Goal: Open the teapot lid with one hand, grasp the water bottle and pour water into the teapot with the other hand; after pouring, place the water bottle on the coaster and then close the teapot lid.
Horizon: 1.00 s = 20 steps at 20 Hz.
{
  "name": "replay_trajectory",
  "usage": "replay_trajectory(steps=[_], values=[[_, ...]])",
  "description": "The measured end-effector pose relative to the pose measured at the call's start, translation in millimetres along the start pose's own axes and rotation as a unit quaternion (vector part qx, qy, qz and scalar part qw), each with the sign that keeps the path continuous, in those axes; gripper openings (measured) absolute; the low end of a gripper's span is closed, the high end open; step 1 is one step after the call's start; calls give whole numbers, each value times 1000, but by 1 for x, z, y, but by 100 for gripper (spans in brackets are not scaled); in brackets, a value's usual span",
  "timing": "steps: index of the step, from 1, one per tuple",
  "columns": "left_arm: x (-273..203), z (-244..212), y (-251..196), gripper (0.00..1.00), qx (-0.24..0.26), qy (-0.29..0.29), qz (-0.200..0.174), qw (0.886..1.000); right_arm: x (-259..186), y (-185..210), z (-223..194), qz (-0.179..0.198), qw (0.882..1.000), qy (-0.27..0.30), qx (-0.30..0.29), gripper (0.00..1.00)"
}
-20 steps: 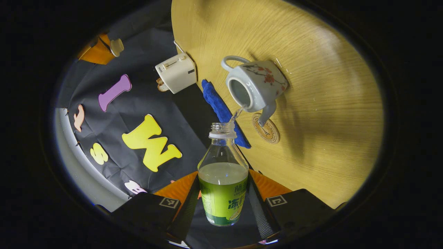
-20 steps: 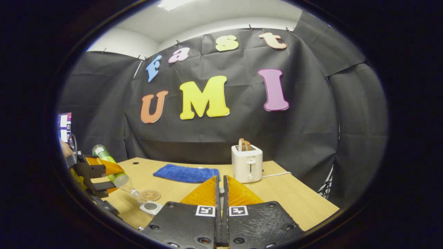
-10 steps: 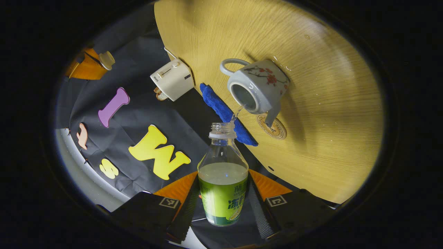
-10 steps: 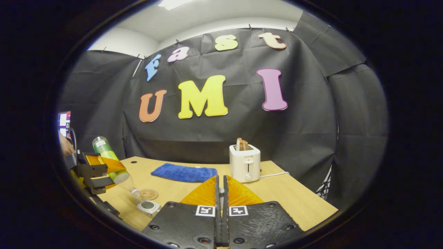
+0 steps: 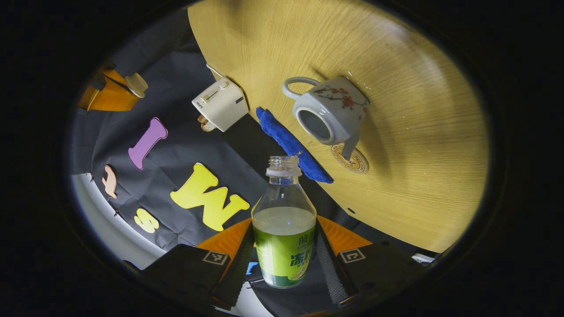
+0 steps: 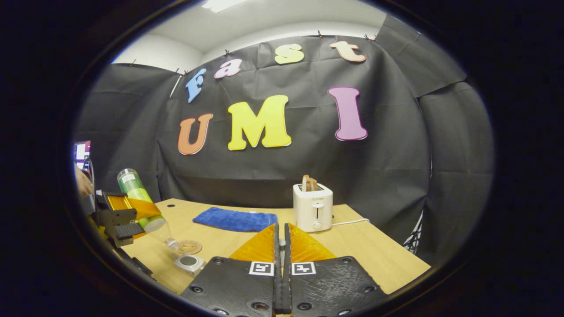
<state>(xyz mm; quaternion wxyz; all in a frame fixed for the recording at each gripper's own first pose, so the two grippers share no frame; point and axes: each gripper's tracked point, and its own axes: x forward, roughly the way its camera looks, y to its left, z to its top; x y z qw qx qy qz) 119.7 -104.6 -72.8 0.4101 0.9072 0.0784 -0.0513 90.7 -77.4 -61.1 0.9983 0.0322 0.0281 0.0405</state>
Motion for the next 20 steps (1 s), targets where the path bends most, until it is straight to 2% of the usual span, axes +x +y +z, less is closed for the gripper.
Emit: replay_trajectory(steps=[4, 7, 10, 12, 14, 17, 19, 20], values=[[3, -4, -3, 74, -15, 0, 0, 1000, 1, 3, -2, 2, 1000, 2, -2, 0], [1, -7, -6, 76, -42, 0, 8, 999, 2, 3, -3, -1, 1000, 3, -6, 0], [-3, -14, -9, 76, -121, -4, 16, 993, 3, 1, -4, -5, 1000, 4, -7, 0], [-3, -20, -12, 76, -187, -6, 7, 982, 4, -1, -5, -9, 1000, 7, -8, 0], [-3, -27, -19, 76, -264, -8, -12, 964, 7, -2, -8, -13, 1000, 9, -10, 0], [-3, -42, -17, 76, -392, -12, -16, 920, 8, 2, -10, -14, 1000, 10, -14, 0], [4, -53, -11, 76, -476, -18, -21, 879, 9, 6, -12, -15, 1000, 12, -18, 0], [7, -52, -14, 76, -522, -23, -44, 851, 9, 8, -11, -14, 1000, 11, -20, 0]])
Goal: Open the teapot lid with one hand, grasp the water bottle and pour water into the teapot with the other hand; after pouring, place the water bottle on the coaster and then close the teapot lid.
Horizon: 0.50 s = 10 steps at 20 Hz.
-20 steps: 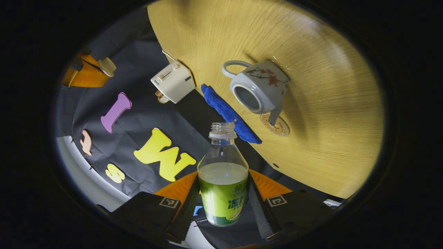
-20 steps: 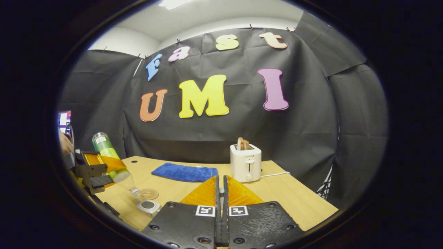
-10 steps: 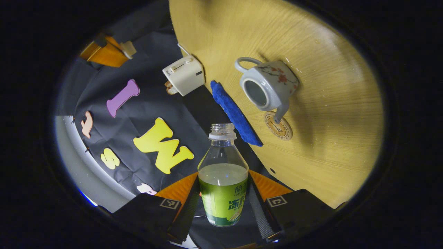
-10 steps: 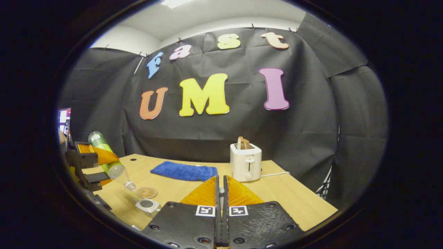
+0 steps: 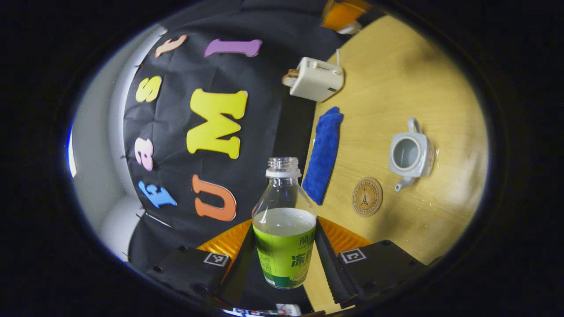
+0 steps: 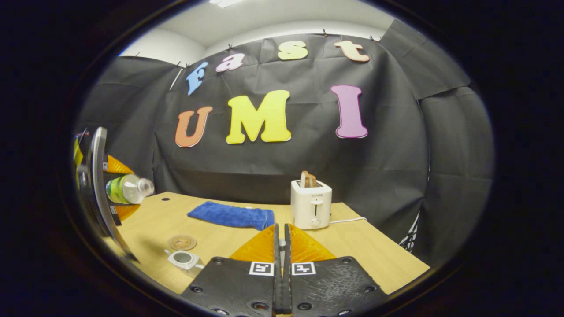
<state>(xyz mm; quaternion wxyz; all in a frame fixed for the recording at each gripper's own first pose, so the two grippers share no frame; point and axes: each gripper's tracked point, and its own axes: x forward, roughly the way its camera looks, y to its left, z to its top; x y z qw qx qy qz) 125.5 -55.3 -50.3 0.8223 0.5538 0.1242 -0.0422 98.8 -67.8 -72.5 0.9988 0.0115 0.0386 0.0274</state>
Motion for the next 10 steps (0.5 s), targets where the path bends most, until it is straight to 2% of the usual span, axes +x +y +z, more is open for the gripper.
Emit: replay_trajectory(steps=[2, 4, 6, 8, 10], values=[[-4, 5, 8, 76, -103, -13, -11, 995, -2, 7, 1, 5, 1000, -3, -5, 0], [-8, 13, 23, 76, -196, -37, 5, 980, -3, 15, 3, 13, 1000, -4, -6, 0], [-3, 17, 35, 77, -311, -66, 9, 948, -5, 21, 3, 20, 1000, -6, -6, 0], [3, 21, 42, 76, -417, -90, 2, 905, -4, 23, 2, 21, 1000, -6, -12, 0], [8, 21, 49, 78, -484, -107, 9, 869, -3, 25, 1, 22, 1000, -4, -14, 0]])
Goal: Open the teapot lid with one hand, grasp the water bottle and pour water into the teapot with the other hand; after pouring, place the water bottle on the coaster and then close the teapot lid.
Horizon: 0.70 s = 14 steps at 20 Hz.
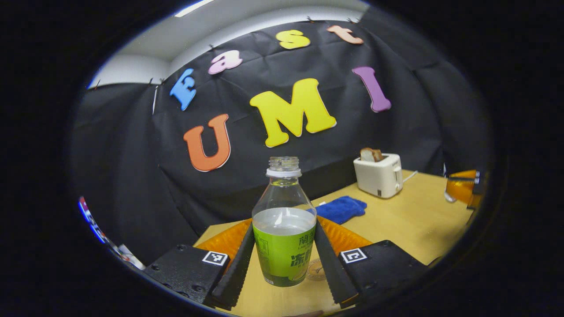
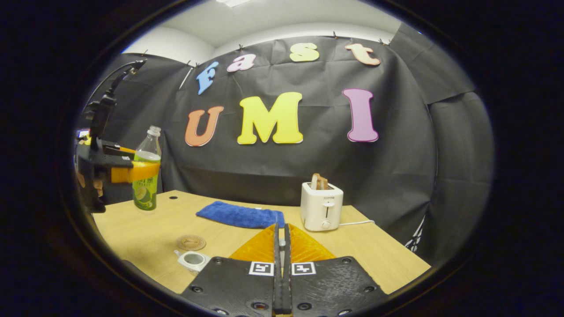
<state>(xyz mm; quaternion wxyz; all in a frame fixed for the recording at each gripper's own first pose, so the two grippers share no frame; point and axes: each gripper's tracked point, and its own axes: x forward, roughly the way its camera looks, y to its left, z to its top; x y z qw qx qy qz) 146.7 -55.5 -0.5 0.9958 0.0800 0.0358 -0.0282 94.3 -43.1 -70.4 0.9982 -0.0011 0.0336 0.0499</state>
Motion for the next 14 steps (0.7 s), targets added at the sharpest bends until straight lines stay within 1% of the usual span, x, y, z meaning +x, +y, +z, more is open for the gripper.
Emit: replay_trajectory(steps=[2, 4, 8, 10, 14], values=[[9, -3, 4, 78, -33, -15, 16, 999, 1, -1, -2, 0, 1000, 3, 1, 0], [20, -15, -1, 79, -66, -13, 10, 998, 3, -4, -4, -3, 1000, 5, 1, 0], [36, -37, -6, 79, -132, -9, 4, 991, 7, -10, -9, -9, 1000, 11, 3, 0], [44, -47, -7, 80, -142, -10, 3, 990, 9, -11, -12, -11, 1000, 15, 2, 0], [53, -70, -21, 80, -145, 1, -16, 989, 13, -9, -18, -11, 1000, 22, 1, 0]])
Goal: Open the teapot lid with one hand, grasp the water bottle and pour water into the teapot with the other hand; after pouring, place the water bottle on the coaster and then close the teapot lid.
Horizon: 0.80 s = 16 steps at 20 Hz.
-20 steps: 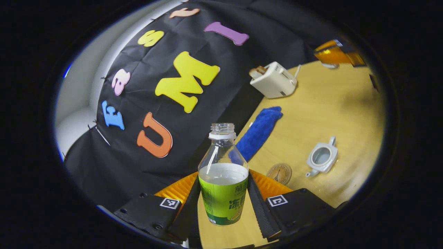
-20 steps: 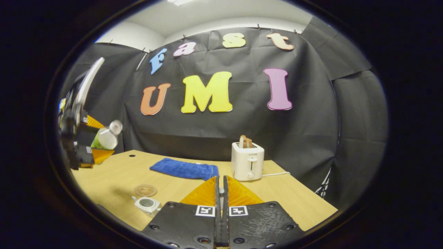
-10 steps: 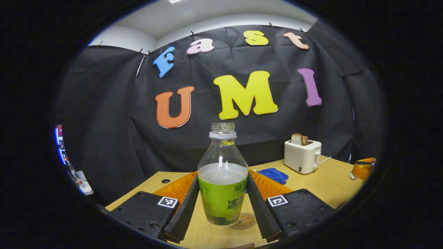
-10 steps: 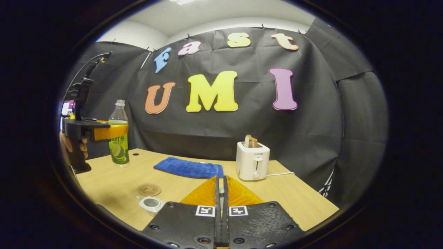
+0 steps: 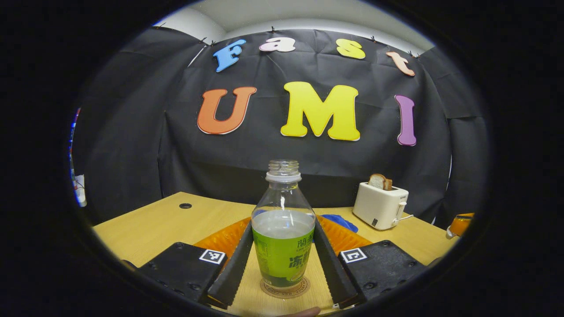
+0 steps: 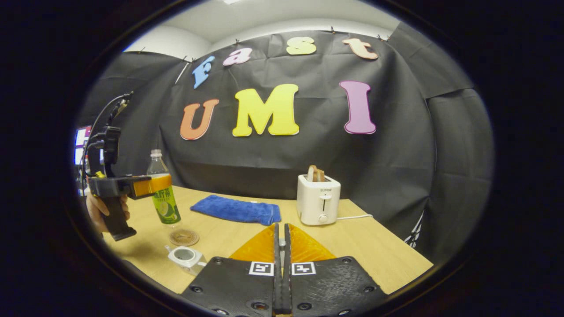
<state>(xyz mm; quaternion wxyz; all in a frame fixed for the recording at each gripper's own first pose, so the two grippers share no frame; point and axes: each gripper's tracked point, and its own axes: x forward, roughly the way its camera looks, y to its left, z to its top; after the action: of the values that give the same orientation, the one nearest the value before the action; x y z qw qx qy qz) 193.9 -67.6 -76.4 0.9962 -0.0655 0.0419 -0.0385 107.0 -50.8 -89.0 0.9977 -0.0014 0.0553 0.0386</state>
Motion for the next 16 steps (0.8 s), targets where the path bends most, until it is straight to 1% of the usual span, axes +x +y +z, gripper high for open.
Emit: replay_trajectory(steps=[4, 5, 6, 8, 13, 14, 15, 16], values=[[5, -16, 1, 80, 3, 6, -3, 1000, 3, 5, -6, 3, 1000, 6, -5, 0], [3, -19, -3, 80, 3, 6, -11, 1000, 3, 7, -6, 4, 1000, 7, -6, 0], [3, -19, -5, 81, 5, 5, -12, 1000, 4, 8, -6, 5, 1000, 8, -7, 0], [6, -21, -3, 82, 19, 6, -7, 1000, 5, 10, -8, 6, 1000, 9, -8, 0], [2, -8, -4, 83, 30, -9, -7, 999, 5, 13, -10, 9, 1000, 11, -11, 0], [0, -3, -2, 84, 32, -11, -2, 999, 4, 14, -8, 9, 1000, 10, -11, 0], [-2, 3, -1, 89, 37, -12, 3, 999, 4, 16, -8, 10, 1000, 9, -11, 0], [-6, 7, 0, 91, 40, -16, 6, 999, 4, 16, -8, 11, 1000, 8, -11, 0]])
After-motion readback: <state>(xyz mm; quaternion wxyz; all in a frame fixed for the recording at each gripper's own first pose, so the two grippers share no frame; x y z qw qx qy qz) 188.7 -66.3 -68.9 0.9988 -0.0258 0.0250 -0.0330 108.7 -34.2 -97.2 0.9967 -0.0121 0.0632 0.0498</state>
